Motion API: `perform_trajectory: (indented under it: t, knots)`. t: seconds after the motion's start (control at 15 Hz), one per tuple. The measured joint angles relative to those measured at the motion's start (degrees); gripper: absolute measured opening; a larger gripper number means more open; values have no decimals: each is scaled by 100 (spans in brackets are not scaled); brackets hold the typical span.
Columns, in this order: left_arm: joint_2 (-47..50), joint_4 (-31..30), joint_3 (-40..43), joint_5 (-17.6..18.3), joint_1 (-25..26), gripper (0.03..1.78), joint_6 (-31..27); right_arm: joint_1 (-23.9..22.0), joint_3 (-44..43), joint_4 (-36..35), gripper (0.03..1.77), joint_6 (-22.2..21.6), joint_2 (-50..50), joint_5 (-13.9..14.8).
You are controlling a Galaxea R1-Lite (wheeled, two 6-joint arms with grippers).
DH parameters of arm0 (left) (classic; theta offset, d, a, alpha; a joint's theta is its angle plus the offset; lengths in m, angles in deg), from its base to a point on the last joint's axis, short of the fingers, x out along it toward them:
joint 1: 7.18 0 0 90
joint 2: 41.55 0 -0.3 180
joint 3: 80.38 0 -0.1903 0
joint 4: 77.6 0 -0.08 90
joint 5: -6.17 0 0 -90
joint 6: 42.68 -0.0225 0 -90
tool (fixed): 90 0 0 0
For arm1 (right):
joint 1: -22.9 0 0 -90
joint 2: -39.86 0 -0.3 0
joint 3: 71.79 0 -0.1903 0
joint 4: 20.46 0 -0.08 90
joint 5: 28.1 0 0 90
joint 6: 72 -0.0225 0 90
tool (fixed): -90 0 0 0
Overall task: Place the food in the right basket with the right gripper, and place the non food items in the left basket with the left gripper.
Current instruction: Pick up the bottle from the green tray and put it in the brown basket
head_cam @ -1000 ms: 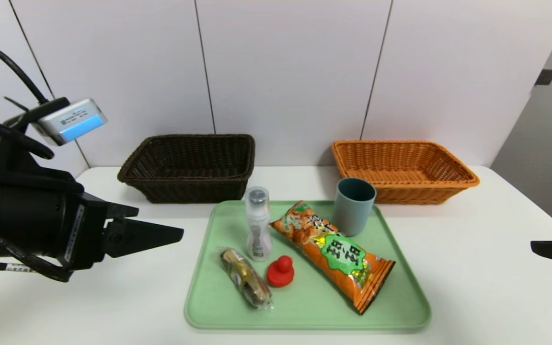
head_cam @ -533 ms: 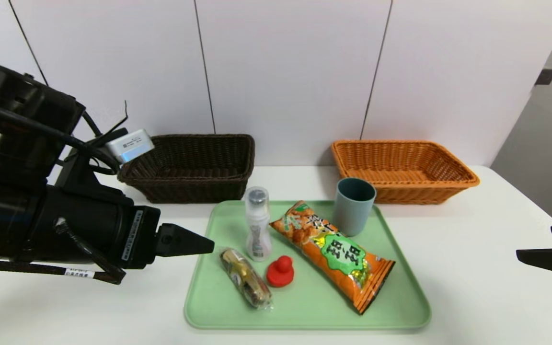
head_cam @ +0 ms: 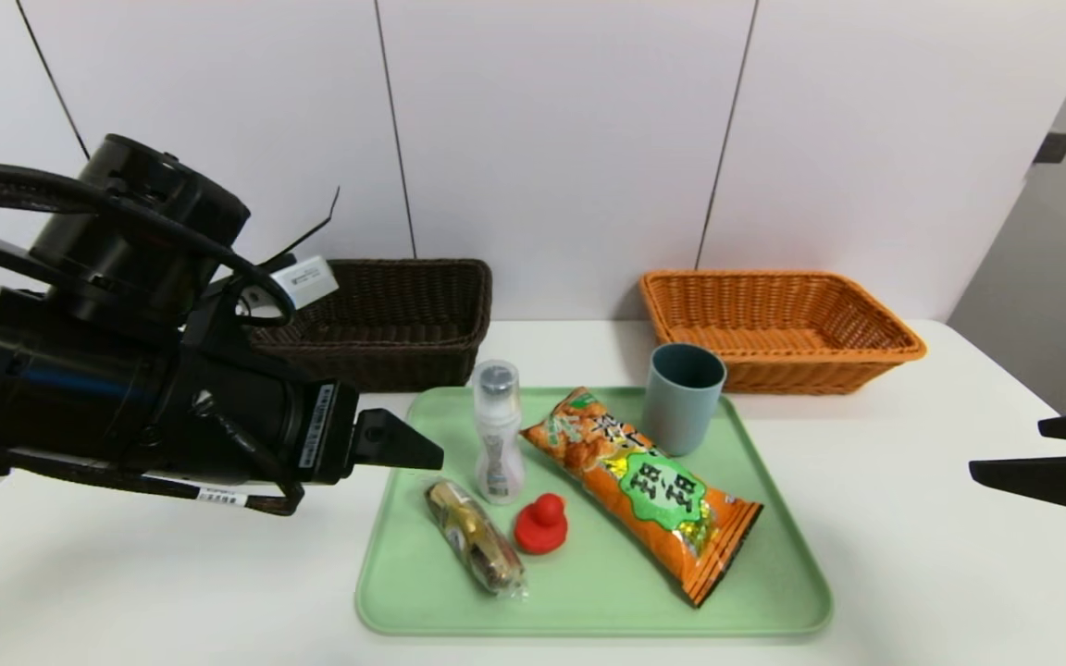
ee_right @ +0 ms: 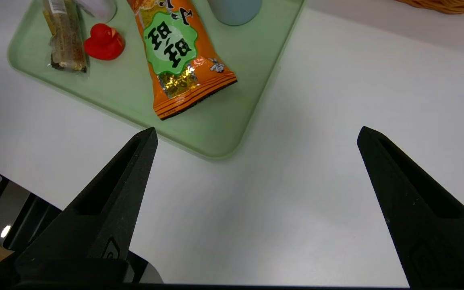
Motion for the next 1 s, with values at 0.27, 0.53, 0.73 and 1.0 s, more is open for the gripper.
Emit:
perform_trajectory:
  t: [0.27,0.53,0.73,1.0]
  knots:
    - [-436,2,-197,-106,-113,169,323,24,0,-177,171,9,33,-46]
    - [-912,30,-402,-639,-428,169,756,46,-91,-288,171,46,2,-816]
    - [-1139,113,-532,-661,-585,169,894,234,-116,-375,171,52,-30,-1386]
    - [-1324,129,-579,-663,-681,169,1009,341,-113,-375,171,49,-22,-1380]
